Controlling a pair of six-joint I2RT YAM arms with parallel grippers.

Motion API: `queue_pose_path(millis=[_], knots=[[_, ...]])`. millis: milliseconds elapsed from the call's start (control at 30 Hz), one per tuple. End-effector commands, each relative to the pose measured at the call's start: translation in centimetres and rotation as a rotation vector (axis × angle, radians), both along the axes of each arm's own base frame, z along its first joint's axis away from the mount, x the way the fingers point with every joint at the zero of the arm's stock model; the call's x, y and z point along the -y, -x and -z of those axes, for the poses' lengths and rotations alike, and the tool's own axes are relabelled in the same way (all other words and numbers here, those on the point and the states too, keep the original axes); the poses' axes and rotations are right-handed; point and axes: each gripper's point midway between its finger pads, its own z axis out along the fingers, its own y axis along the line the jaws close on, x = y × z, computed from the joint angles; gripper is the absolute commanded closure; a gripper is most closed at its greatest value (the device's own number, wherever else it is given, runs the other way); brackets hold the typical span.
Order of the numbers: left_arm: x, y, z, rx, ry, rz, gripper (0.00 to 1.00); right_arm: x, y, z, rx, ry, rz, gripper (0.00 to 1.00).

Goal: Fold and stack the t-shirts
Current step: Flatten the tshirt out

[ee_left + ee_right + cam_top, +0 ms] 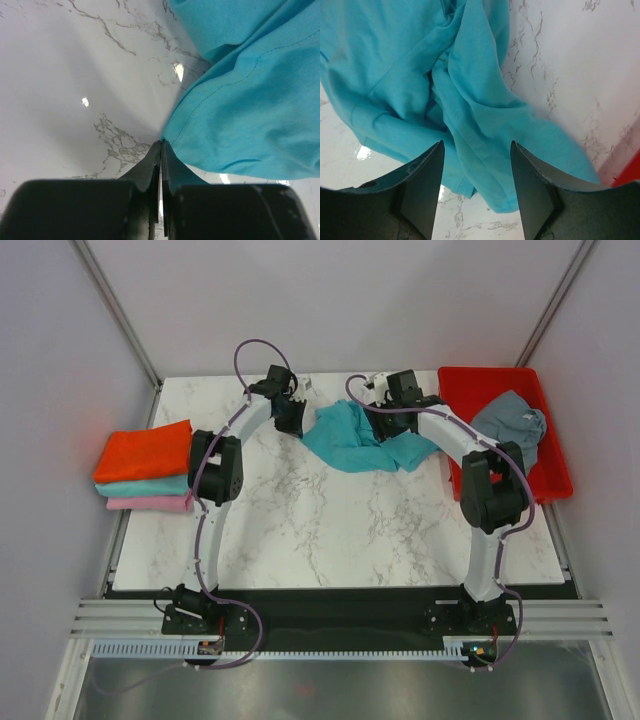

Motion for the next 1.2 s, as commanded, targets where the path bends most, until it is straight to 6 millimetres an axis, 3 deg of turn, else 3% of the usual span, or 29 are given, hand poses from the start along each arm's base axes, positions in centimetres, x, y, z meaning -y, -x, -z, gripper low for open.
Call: queue_pose_path(millis=[0,300,333,400,467,533,567,633,667,733,767,867,900,967,1167], knots=[[1.1,0.6,0.5,-0.019,0.029,0.051,0.98,0.9,-0.4,1.7,-0.018,0.077,0.001,0.36],[1.1,1.2,-1.9,-0.001,0.047,0.052,0.98,2.0,-1.0,4.5,-0.046,0.200,0.040,0.39],[1.0,1.4,-2.8,0.010,0.050,0.052,0.98,2.3,-1.2,4.5,-0.039,0.213,0.055,0.44],[0.7,1.5,-3.6,0.020,0.043,0.045,0.98,2.8,-1.9,3.5,-0.006,0.234,0.077,0.75],[0.4,2.1,-5.4,0.037,0.045,0.044,0.98,3.0,-2.8,1.5,0.049,0.238,0.098,1.00],[-0.1,3.0,-6.1,0.031,0.046,0.034,0.98,2.8,-3.5,-0.3,0.090,0.226,0.106,1.00],[-0.5,3.2,-8.4,0.064,0.061,0.025,0.98,2.6,-3.9,-2.2,0.128,0.210,0.108,1.00],[-1.0,4.3,-9.5,0.063,0.075,0.019,0.98,2.0,-4.1,-4.3,0.165,0.188,0.094,1.00],[-1.3,4.6,-11.6,0.097,0.089,0.018,0.98,1.5,-4.3,-6.1,0.199,0.174,0.080,1.00],[-1.8,5.5,-12.9,0.113,0.091,0.014,0.98,0.9,-4.2,-7.8,0.218,0.157,0.059,1.00],[-2.2,6.0,-15.1,0.150,0.101,0.010,0.98,0.4,-4.3,-9.7,0.249,0.138,0.049,1.00],[-2.8,7.6,-17.1,0.178,0.106,0.017,0.98,-0.9,-3.7,-12.5,0.266,0.091,0.004,1.00],[-2.9,8.6,-19.1,0.207,0.120,0.027,0.98,-1.2,-3.4,-13.0,0.264,0.084,-0.011,1.00],[-3.2,10.3,-20.4,0.221,0.127,0.042,0.98,-2.1,-2.6,-15.3,0.301,0.050,-0.057,1.00],[-3.8,17.0,-26.7,0.318,0.211,0.089,0.98,-4.7,-0.1,-20.3,0.363,-0.047,-0.190,0.99]])
